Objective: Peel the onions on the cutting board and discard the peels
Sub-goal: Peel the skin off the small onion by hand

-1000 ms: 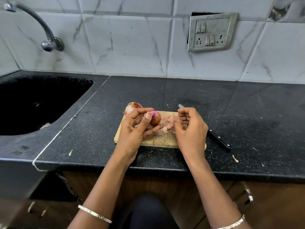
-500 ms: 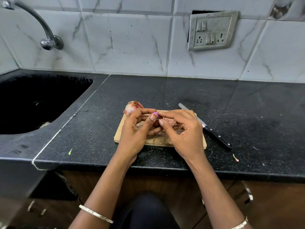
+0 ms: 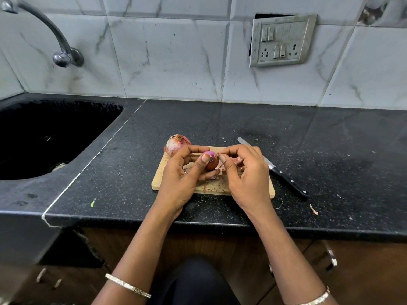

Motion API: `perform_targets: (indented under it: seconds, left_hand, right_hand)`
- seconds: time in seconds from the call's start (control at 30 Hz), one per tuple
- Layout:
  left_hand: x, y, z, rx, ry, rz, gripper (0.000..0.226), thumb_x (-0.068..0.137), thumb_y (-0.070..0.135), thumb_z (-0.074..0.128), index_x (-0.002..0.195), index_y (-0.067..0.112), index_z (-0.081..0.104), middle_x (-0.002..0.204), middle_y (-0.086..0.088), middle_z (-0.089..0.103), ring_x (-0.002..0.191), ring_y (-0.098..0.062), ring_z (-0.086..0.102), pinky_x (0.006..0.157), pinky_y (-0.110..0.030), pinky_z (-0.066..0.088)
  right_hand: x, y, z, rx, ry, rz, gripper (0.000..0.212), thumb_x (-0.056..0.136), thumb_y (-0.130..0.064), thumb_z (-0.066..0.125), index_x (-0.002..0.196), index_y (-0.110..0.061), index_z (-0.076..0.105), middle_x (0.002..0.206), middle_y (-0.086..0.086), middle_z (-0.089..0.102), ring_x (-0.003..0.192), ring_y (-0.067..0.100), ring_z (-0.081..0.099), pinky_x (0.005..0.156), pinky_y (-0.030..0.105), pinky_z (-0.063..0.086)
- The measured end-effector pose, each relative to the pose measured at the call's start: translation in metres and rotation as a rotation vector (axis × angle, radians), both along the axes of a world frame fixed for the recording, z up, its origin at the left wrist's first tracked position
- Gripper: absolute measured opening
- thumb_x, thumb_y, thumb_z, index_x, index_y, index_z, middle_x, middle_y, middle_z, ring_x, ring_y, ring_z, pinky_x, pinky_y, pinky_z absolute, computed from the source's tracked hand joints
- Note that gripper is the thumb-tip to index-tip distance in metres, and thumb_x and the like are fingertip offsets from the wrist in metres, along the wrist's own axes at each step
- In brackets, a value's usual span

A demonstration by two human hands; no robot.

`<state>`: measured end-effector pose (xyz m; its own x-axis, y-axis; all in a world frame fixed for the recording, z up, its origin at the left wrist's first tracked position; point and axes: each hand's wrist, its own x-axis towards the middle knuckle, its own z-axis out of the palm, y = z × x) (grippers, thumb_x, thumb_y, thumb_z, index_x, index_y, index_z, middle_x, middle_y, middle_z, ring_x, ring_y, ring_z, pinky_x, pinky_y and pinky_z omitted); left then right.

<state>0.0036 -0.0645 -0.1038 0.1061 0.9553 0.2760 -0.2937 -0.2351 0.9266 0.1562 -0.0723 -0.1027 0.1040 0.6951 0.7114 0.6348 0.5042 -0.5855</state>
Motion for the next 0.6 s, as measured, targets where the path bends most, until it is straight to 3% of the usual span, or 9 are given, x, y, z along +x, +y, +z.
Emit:
perform_targets:
  seconds: [0.1,0.27,0.6]
  left_hand:
    - [0.0002,-0.0005,0.0002,0.013,0.013,0.01,0.025,0.096,0.016,0.065,0.118,0.003,0.064,0.113,-0.019,0.07,0.105,-0.027,0.074,0.08,-0.031,0.063]
    - [-0.0006,0.0004,-0.001,0.029,0.028,0.021,0.026,0.098,0.016,0.063,0.119,0.001,0.064,0.113,-0.019,0.071,0.105,-0.028,0.074,0.084,-0.035,0.063]
    - [0.0003,0.0009,-0.0025,0.025,0.05,-0.002,0.02,0.099,0.011,0.063,0.116,0.003,0.067,0.112,-0.017,0.072,0.1,-0.03,0.075,0.081,-0.032,0.063]
  right_hand:
    - [0.0007,-0.0036,0.0016,0.03,0.015,-0.004,0.003,0.09,-0.016,0.073,0.093,-0.017,0.072,0.091,-0.011,0.068,0.095,0.007,0.054,0.08,0.027,0.047]
    - [-0.0024,-0.0071,0.0033,0.092,-0.091,0.024,0.018,0.089,-0.018,0.075,0.106,-0.021,0.078,0.102,-0.012,0.073,0.101,0.012,0.059,0.09,0.015,0.041]
    - [0.0017,-0.0005,0.0008,0.055,-0.043,0.037,0.006,0.089,-0.013,0.073,0.093,-0.016,0.075,0.09,-0.008,0.07,0.092,0.013,0.061,0.085,0.019,0.044]
